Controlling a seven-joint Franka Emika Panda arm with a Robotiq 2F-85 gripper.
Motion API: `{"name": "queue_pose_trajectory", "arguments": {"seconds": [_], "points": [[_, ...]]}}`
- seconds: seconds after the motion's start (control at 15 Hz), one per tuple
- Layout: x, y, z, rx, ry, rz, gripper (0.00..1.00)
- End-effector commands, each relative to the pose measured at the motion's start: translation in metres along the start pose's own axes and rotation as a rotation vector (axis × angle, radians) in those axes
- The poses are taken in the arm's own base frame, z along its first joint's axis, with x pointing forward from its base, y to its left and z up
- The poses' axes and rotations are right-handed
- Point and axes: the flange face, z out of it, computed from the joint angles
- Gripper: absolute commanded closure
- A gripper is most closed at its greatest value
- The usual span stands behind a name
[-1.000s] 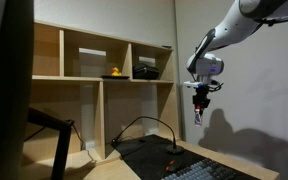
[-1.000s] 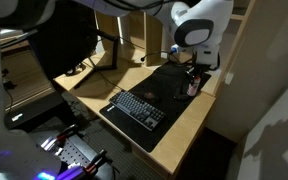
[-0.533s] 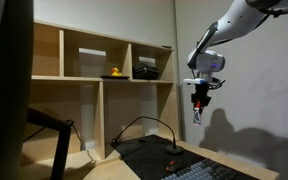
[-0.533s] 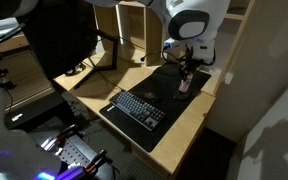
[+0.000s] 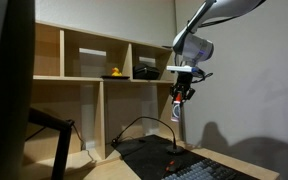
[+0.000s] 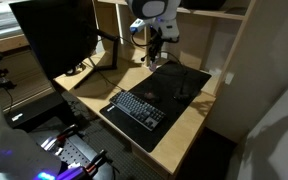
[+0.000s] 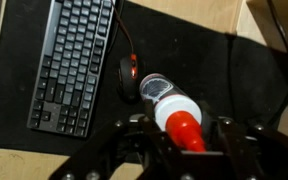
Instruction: Move the bottle to the left side of the desk
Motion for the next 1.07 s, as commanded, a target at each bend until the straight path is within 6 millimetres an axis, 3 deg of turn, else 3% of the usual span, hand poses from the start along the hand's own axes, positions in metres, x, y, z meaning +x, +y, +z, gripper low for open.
{"name": "queue_pose_trajectory", "arguments": {"seconds": [0.0,0.07,0.2,0.27,0.73,0.87,0.93,1.0], "points": [[-0.014,0.003,-0.003,-0.003,-0.025,-0.048,0.80],[-0.020,0.004,-0.007,-0.001,-0.032,-0.062,0.55],[-0.018,0.004,-0.008,0.000,-0.029,-0.054,0.55],[-0.024,0.005,0.007,-0.034,-0.033,-0.079,0.80],[-0.165,-0.014,0.067,-0.094,-0.141,-0.495,0.80],[-0.184,-0.018,0.062,-0.025,-0.135,-0.542,0.80],[-0.178,-0.027,0.074,-0.089,-0.142,-0.496,0.55],[-0.187,-0.029,0.074,-0.072,-0.136,-0.516,0.55]]}}
